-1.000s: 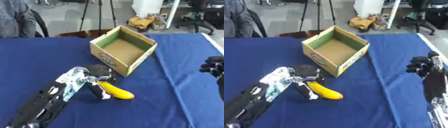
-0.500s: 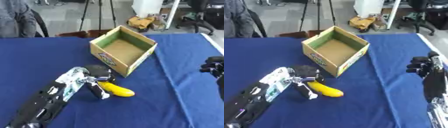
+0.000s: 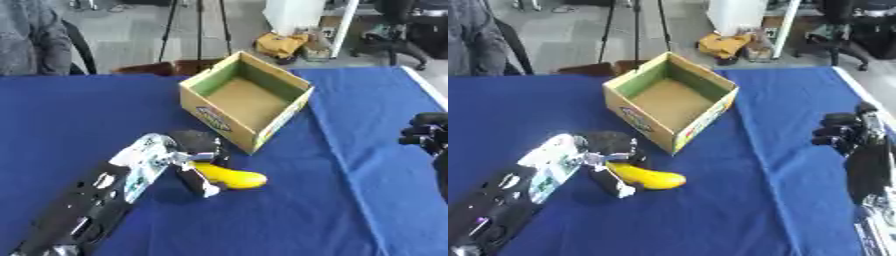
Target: Pick up objects on the table and place them in the box.
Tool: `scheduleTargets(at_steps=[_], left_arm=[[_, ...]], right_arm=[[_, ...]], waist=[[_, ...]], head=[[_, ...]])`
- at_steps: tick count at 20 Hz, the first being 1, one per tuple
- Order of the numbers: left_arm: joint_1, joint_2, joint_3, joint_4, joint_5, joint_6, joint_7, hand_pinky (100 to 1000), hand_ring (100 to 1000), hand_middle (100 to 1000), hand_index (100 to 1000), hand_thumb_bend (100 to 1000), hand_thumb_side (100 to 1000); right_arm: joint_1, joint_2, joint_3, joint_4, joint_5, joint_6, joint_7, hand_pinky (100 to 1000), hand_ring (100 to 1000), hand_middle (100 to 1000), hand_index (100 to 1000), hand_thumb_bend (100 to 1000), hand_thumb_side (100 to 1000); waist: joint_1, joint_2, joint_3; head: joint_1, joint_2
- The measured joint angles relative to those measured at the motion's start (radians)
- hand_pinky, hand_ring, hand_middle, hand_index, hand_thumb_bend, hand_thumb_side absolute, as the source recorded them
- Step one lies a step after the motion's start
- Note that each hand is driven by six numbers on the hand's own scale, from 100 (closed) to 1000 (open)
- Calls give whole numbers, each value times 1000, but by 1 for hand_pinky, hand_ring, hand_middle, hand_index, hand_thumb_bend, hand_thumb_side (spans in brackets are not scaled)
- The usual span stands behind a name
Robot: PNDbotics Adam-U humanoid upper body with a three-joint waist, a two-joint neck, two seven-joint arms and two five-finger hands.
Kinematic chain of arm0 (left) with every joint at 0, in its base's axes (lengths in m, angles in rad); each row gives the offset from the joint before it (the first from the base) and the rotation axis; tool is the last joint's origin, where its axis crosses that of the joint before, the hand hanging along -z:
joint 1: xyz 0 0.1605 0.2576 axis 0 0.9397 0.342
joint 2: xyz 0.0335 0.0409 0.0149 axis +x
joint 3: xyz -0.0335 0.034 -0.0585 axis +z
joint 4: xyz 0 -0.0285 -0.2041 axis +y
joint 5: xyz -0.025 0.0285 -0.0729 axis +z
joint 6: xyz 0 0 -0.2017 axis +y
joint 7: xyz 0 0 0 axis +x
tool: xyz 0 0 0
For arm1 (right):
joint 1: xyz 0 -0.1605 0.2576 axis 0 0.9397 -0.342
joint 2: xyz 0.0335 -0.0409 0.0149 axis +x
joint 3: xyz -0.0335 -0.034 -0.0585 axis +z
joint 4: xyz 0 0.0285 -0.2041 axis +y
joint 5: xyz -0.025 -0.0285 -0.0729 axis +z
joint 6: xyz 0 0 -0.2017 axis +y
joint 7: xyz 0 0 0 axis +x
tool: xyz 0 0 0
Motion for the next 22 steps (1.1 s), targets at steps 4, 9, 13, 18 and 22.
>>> scheduleTargets(at_steps=[4,9,13,18,22], left_arm=[[2,15,0,-19,12,8,-16,654,581,561,684,100,423],[1,17,0,-30,2,-11,-70,691,612,594,722,286,416],[7,17,-1,-24,-19,-29,-116,701,622,607,737,388,431],[4,17,0,-23,-20,-40,-147,701,622,608,738,368,430],[4,17,0,-23,-20,-39,-151,701,622,608,738,368,430]], right_arm=[[0,0,0,0,0,0,0,527,539,530,592,100,916],[0,0,0,0,0,0,0,527,539,530,592,100,917],[0,0,0,0,0,0,0,527,539,530,592,100,917],[0,0,0,0,0,0,0,527,539,530,592,100,917],[0,0,0,0,0,0,0,527,539,530,592,100,917]], waist=[[1,0,1],[0,-3,1],[0,-2,4],[0,-2,4],[0,-3,4]], head=[[-3,0],[-5,0],[-6,-3],[-7,-3],[-7,-3]])
